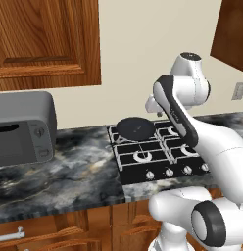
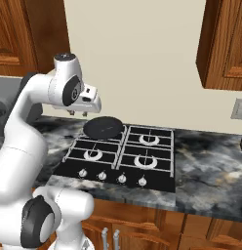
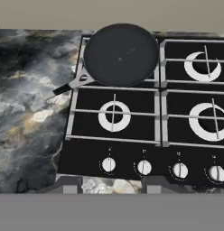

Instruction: Turn on the rear left burner of the stove.

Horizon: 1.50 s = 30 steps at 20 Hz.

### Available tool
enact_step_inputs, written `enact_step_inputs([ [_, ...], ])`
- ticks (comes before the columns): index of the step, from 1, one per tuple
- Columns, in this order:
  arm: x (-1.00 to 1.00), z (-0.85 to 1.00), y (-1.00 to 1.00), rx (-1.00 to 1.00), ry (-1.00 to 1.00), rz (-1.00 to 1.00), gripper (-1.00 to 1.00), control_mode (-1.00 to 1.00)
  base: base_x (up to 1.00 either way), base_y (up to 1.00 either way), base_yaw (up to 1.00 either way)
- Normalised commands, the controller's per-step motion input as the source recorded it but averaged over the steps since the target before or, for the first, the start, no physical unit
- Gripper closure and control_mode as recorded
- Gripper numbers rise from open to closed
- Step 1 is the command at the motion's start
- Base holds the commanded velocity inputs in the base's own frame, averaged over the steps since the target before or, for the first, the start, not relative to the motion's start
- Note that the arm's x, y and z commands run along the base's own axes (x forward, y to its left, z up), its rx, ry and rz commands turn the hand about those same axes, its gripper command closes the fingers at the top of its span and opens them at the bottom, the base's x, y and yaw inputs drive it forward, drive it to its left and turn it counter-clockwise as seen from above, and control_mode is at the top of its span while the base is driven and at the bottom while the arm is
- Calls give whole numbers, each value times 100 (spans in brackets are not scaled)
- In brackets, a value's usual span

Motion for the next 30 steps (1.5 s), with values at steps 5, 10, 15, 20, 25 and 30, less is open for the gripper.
enact_step_inputs([
  [5,5,-34,-11,0,1,1,-100,-100,0,0,0],
  [10,4,-72,-45,1,8,0,-100,-100,0,0,0],
  [15,-2,-57,-13,-1,15,0,-100,-100,0,0,0],
  [20,0,-75,0,0,28,0,-100,-100,0,0,0],
  [25,0,-86,-3,0,9,0,-100,-100,0,0,0],
  [30,0,-87,-2,0,0,0,-100,-100,0,0,0],
])
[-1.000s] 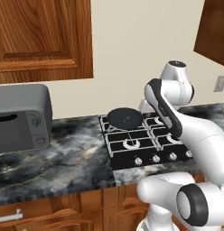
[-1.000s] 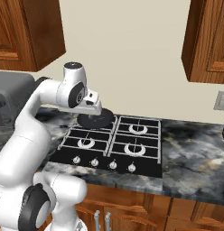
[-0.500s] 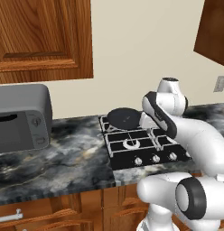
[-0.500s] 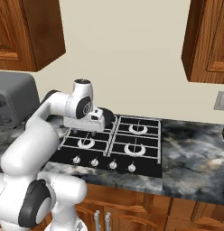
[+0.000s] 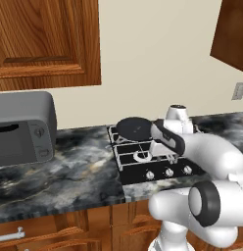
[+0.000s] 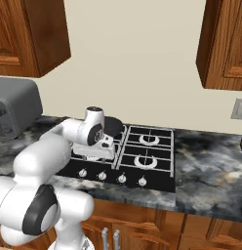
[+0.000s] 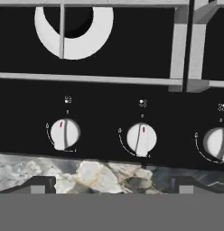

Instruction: Turn on the rear left burner of the stove.

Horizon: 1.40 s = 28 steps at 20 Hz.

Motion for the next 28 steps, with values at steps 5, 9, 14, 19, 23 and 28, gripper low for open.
enact_step_inputs([
  [5,0,-56,-22,0,0,0,-100,-100,0,0,0],
  [9,3,-28,-28,0,1,0,-100,-100,0,0,0],
  [14,4,-24,-3,0,1,0,-100,-100,0,0,0],
  [19,12,-18,0,0,0,0,-100,-100,0,0,0],
  [23,29,-15,0,2,1,0,-100,-100,0,0,0],
  [28,-1,-12,-3,1,0,0,100,-100,0,0,0],
])
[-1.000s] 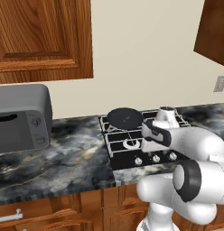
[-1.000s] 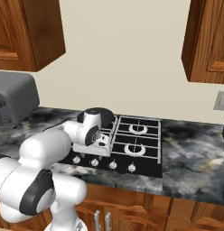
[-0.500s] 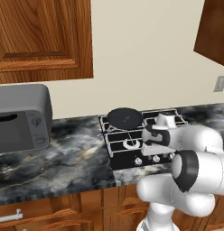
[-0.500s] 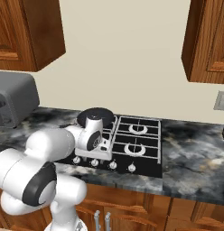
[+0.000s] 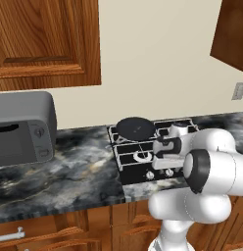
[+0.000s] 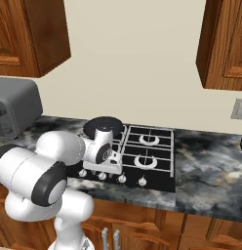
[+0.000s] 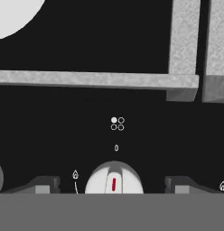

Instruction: Turn on the rear left burner of the stove.

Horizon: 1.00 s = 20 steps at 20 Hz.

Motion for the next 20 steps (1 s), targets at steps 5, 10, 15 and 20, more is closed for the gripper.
enact_step_inputs([
  [5,-22,-3,-2,2,0,0,100,-100,0,0,0],
  [10,-4,-19,0,0,0,0,100,-100,0,0,0],
  [15,-10,-4,0,0,0,0,100,-100,0,0,0],
  [20,-32,-6,0,0,0,25,100,-100,0,0,0],
])
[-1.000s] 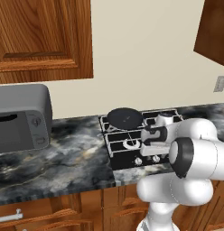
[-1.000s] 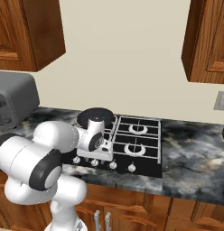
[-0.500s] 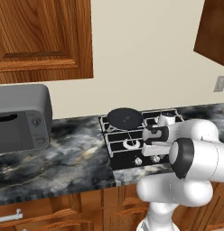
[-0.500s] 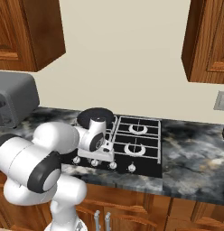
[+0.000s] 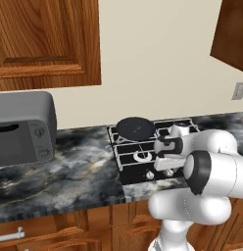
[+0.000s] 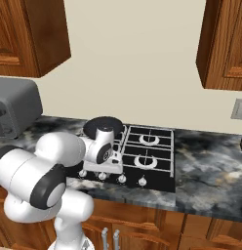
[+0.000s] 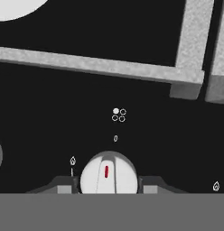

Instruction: Turn on the rear left burner of the stove.

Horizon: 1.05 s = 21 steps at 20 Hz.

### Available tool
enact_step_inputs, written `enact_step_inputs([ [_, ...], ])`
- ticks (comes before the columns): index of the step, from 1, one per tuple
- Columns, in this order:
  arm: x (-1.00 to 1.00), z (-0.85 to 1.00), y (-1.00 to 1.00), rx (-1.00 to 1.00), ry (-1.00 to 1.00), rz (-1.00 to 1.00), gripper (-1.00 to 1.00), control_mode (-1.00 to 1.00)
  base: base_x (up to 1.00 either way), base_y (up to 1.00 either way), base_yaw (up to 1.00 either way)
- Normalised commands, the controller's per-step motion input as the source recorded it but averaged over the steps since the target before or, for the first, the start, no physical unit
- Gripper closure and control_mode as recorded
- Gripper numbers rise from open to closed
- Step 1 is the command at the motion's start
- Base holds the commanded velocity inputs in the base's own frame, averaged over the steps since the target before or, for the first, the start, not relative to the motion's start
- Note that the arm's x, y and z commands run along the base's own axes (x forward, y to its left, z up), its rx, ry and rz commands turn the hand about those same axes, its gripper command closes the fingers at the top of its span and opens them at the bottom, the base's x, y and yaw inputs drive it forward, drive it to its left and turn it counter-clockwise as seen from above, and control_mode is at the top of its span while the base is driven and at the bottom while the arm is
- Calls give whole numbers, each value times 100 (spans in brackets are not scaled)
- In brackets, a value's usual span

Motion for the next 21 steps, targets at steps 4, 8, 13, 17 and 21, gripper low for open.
enact_step_inputs([
  [4,-33,0,0,0,0,57,100,-100,0,0,0],
  [8,-15,-1,0,0,0,78,100,-100,0,0,0],
  [13,-18,-2,0,0,0,82,100,-100,0,0,0],
  [17,0,-5,0,0,-3,87,100,-100,0,0,0],
  [21,-1,-6,0,1,-4,85,100,-100,0,0,0],
])
